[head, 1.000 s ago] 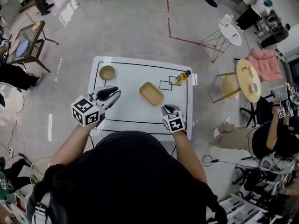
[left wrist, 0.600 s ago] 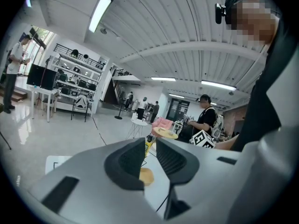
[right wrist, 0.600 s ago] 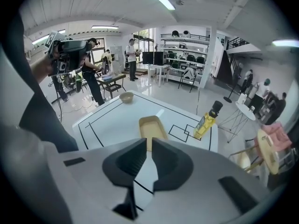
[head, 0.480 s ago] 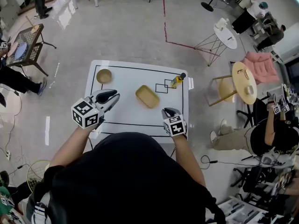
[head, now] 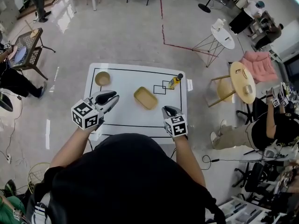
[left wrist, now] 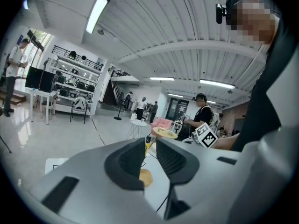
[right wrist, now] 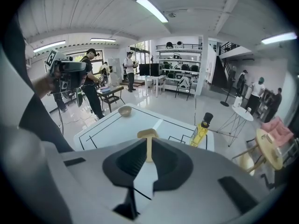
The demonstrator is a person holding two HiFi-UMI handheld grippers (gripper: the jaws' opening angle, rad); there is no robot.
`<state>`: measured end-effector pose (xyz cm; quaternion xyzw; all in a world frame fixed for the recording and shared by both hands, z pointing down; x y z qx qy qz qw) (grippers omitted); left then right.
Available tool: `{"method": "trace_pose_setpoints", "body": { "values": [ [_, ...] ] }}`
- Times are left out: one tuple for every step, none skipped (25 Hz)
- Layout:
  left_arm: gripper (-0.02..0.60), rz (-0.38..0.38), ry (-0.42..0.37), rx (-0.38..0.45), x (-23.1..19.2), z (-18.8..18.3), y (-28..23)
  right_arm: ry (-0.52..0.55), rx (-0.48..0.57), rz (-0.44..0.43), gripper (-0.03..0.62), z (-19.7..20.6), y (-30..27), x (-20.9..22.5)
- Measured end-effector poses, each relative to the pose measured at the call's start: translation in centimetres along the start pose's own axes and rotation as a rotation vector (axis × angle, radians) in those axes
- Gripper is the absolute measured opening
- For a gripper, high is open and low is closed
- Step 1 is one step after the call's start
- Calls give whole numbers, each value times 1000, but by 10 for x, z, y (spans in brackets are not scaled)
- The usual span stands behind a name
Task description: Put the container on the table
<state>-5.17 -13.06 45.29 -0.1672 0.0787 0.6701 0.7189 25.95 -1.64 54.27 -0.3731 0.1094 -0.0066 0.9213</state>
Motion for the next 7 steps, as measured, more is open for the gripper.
{"method": "trace_pose_setpoints", "body": {
  "values": [
    [78,2,0,0,1,0,-1,-6,7,1,35,-2,2,1],
    [78,4,-1,0,1,-1,-1,-14,15,2,35,-4,4,3],
    [78,6,-2,0,1,-1,-2,-24,23,3,34,-6,7,5],
    [78,8,-4,-1,1,-2,-3,-33,32,6,34,-8,9,7],
    [78,9,-5,-2,2,-2,-3,-39,40,11,34,-10,11,9],
    [78,10,-6,-3,2,-2,-4,-43,49,18,32,-11,14,11],
    [78,12,-7,-5,2,-3,-5,-47,57,25,32,-12,16,13]
  ]
}}
Point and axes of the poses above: the fingertips, and each gripper's own axes: y backward along the fingers, x to its right, z out of its underside, the point moved 8 cm from there along y, backward along the fingers, and after that the axes turned 15 degrees about z, right-handed, at the moved point
